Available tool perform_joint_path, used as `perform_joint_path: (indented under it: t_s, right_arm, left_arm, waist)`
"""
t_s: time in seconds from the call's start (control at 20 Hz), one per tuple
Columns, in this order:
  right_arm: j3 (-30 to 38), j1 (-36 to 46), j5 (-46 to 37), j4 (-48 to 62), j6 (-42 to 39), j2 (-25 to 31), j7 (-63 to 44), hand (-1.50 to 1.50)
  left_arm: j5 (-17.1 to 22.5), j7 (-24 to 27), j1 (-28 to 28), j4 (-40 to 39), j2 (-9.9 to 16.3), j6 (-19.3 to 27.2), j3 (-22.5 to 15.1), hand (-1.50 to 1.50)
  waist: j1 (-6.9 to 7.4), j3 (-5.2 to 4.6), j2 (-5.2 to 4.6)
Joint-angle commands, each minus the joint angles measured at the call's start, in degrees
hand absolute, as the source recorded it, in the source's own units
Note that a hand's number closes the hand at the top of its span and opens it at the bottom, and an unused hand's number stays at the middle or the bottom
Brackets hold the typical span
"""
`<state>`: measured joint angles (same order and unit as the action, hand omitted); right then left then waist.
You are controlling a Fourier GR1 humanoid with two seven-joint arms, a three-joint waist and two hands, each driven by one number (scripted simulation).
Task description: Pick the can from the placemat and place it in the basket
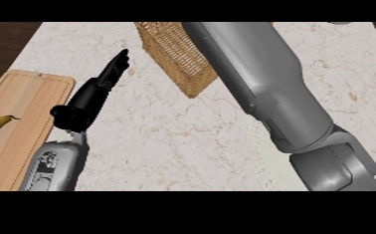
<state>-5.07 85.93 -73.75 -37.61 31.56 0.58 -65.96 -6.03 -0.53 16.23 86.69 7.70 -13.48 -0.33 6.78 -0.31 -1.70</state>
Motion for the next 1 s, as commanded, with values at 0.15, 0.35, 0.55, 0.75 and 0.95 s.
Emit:
perform_joint_path:
  t_s: [0.15,0.35,0.55,0.75,0.95]
  right_arm:
    - [4.7,1.5,-0.8,8.0,9.3,-0.6,-9.4,1.50]
    - [6.9,-0.6,-1.2,11.6,14.6,-0.6,-6.9,1.50]
    - [8.0,0.3,-2.9,14.6,17.2,-0.6,-6.0,1.50]
    - [8.4,-2.1,-6.6,18.7,21.9,-0.6,-4.4,1.50]
    - [8.1,-5.4,-10.3,19.4,28.4,-0.4,-5.2,1.50]
  left_arm:
    - [1.0,0.2,2.1,-1.5,2.1,-0.7,2.6,0.00]
    - [1.3,1.1,-3.0,1.2,1.2,-1.6,1.0,0.00]
    - [0.8,1.5,-2.1,0.6,1.4,-0.2,2.2,0.00]
    - [1.7,-2.2,-1.6,3.0,2.0,-0.7,2.5,0.00]
    - [0.4,0.4,-4.3,3.2,0.8,0.5,1.6,0.00]
  waist:
    - [-1.35,0.08,-0.08]
    - [-0.93,0.13,0.18]
    - [-2.35,0.15,0.46]
    - [-2.43,0.20,0.41]
    - [-3.30,0.19,0.66]
